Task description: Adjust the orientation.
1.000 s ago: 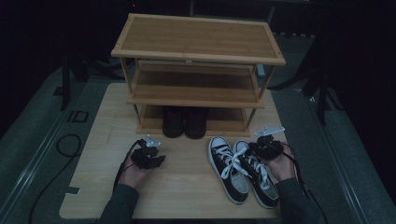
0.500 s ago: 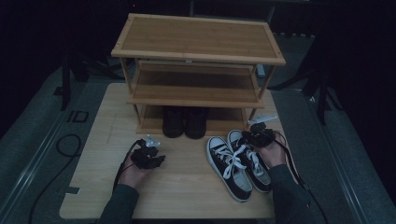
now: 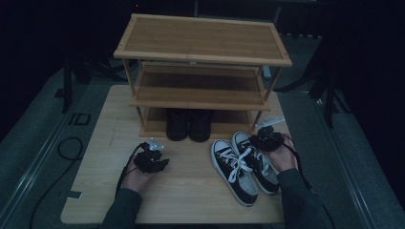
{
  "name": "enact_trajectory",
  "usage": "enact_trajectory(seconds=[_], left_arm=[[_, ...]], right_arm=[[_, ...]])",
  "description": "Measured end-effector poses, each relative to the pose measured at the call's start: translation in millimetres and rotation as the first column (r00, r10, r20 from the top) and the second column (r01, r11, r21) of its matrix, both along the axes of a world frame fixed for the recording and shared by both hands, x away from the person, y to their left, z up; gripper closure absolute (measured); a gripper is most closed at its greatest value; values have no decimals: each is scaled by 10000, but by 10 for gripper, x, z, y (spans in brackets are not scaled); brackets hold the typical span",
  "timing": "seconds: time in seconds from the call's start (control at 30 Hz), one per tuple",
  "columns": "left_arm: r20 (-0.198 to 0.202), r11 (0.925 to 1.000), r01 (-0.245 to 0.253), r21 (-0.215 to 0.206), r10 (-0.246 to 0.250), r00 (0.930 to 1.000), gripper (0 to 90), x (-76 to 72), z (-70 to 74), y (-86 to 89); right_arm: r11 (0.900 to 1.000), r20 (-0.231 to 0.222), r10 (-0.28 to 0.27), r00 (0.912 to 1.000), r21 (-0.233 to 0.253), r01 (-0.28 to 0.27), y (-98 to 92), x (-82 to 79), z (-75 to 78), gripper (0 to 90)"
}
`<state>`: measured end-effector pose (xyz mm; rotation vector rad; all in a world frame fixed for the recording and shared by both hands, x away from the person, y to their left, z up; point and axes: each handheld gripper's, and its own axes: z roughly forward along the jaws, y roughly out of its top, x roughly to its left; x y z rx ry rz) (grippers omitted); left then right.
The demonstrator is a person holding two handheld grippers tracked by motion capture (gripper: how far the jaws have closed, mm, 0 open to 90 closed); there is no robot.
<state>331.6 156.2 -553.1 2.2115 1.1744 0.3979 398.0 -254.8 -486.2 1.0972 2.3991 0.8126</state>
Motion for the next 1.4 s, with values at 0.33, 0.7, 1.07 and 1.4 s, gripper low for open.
enact_trajectory(seconds=[0.33, 0.7, 1.07, 1.4], left_arm=[[9, 10000, -2, -57, 2, 10000, 588, 0, -2, 7], [18, 10000, 20, -34, -19, 10000, 586, 2, -3, 5], [14, 10000, 26, -54, -26, 10000, 585, 4, -3, 6], [31, 10000, 22, -33, -22, 10000, 582, 1, -4, 0]], right_arm=[[9989, -242, 477, 9986, 27, -476, -16, -96, 105, 692], [9979, -409, 590, 9974, 296, -578, -85, -282, 220, 639], [9944, -607, 1046, 9927, 218, -1034, -148, -618, 276, 566], [9940, -676, 1092, 9917, 25, -1093, -197, -863, 306, 519]])
